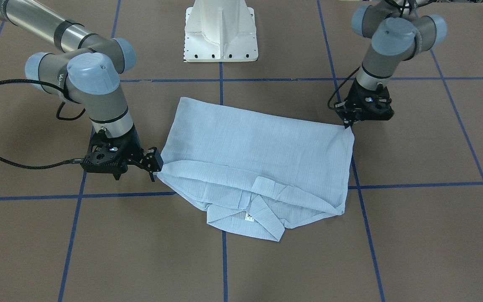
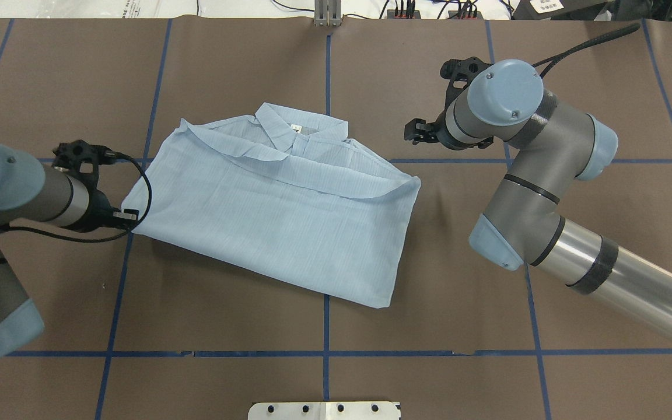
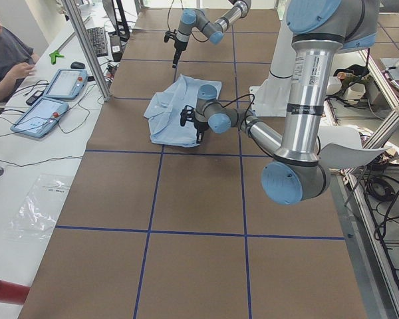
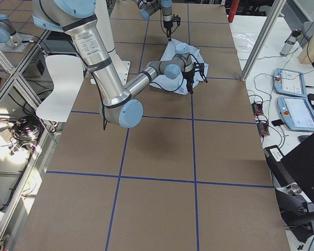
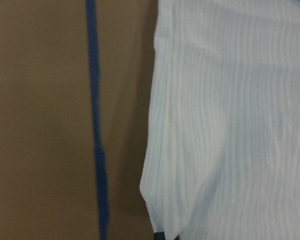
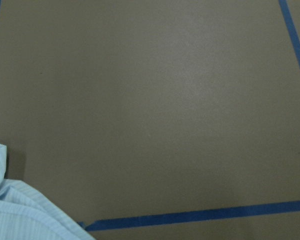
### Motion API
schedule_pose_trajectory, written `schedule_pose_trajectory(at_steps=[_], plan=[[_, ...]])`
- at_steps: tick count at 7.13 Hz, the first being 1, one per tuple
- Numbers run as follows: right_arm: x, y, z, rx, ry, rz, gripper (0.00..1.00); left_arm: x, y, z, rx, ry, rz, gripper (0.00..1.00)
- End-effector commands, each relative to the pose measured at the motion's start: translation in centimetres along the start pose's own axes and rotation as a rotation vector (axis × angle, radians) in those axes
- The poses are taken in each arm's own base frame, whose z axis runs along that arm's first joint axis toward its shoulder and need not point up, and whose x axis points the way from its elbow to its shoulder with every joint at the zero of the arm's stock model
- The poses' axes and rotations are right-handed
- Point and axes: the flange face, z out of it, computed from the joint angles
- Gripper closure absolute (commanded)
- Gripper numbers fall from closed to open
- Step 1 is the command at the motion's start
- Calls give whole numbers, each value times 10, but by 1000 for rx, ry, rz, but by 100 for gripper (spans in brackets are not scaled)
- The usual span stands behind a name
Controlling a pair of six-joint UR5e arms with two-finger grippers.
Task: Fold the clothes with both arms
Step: 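Raise the left gripper away while the right gripper moves toward the shirt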
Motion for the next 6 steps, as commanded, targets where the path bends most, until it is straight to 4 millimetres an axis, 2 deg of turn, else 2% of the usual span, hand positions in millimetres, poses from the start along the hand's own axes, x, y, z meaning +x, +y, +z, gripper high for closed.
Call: schedule_pose_trajectory(at_steps=[1, 2, 3, 4, 5, 6], plan=[[-8, 1, -3, 1, -12, -2, 0, -32, -118, 11, 118, -110, 35, 100], [-10, 2, -5, 0, -17, 2, 0, -28, -158, 43, 98, -148, 24, 100], [-20, 8, -12, -1, -37, -9, 0, -32, -199, 60, 151, -121, 15, 100], [-34, 14, -20, -4, -62, -15, 0, -24, -235, 85, 175, -103, 17, 100], [-37, 17, -21, -5, -66, -18, 0, 1, -283, 70, 198, -90, 4, 100], [-40, 16, -23, -3, -71, -18, 0, -8, -297, 50, 187, -42, -8, 90]])
